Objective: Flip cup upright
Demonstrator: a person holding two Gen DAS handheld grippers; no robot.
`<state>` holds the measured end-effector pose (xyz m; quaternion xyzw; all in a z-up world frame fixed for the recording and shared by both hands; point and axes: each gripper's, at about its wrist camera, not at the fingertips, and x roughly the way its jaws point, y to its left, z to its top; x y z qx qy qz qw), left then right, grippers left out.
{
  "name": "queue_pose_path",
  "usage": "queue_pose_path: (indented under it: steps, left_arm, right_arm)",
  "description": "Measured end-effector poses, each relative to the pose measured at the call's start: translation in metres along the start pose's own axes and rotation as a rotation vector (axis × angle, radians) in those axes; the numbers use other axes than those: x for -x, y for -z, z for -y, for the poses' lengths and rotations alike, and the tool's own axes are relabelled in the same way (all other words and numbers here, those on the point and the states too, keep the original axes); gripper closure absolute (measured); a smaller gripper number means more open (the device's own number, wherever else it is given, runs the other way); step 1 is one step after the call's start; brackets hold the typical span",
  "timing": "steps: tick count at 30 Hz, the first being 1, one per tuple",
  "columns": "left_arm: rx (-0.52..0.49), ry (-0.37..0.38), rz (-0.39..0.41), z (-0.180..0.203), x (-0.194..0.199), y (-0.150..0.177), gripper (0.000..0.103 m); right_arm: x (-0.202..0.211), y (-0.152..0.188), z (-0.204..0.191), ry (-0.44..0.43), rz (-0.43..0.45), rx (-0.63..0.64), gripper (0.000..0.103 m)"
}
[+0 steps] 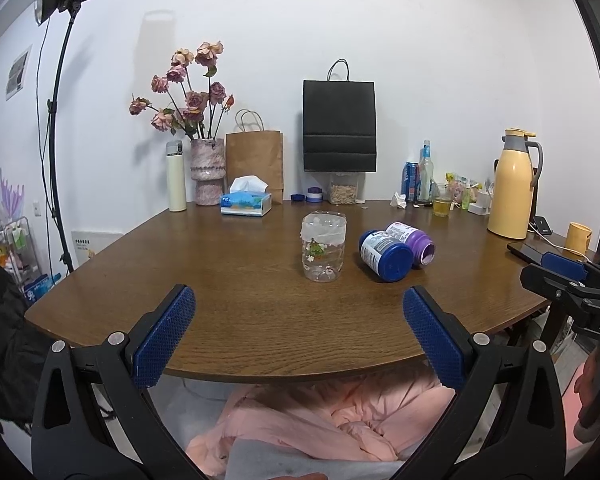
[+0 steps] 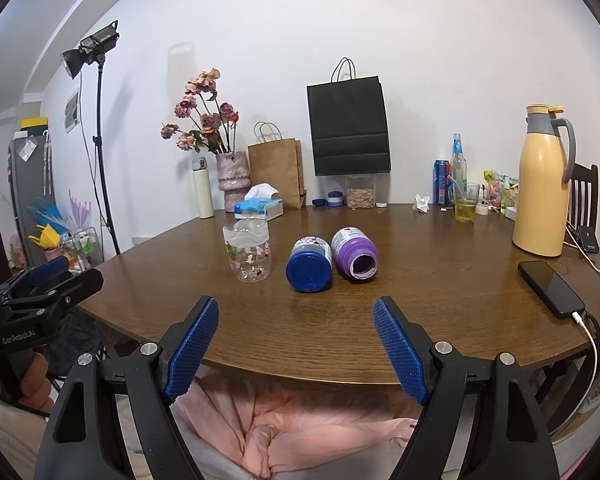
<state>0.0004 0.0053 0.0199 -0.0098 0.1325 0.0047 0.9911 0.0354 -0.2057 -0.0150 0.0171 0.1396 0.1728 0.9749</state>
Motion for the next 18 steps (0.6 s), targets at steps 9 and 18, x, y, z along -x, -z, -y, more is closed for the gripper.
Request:
queue_pose_path:
  steps: [9,18]
  left_arm:
    - [0.000,0.000,0.001,0.0010,0.0010,-0.0011,0.000]
    - [0.004,-0.001,0.002,0.0013,0.0025,-0.0003,0.000]
  right_arm:
    - [0.0006,0.0002,-0.0004,0.000,0.003,0.002,0.019]
    - [-0.0012,0.0024,0.0003,-0.002,-0.002,0.002,0.019]
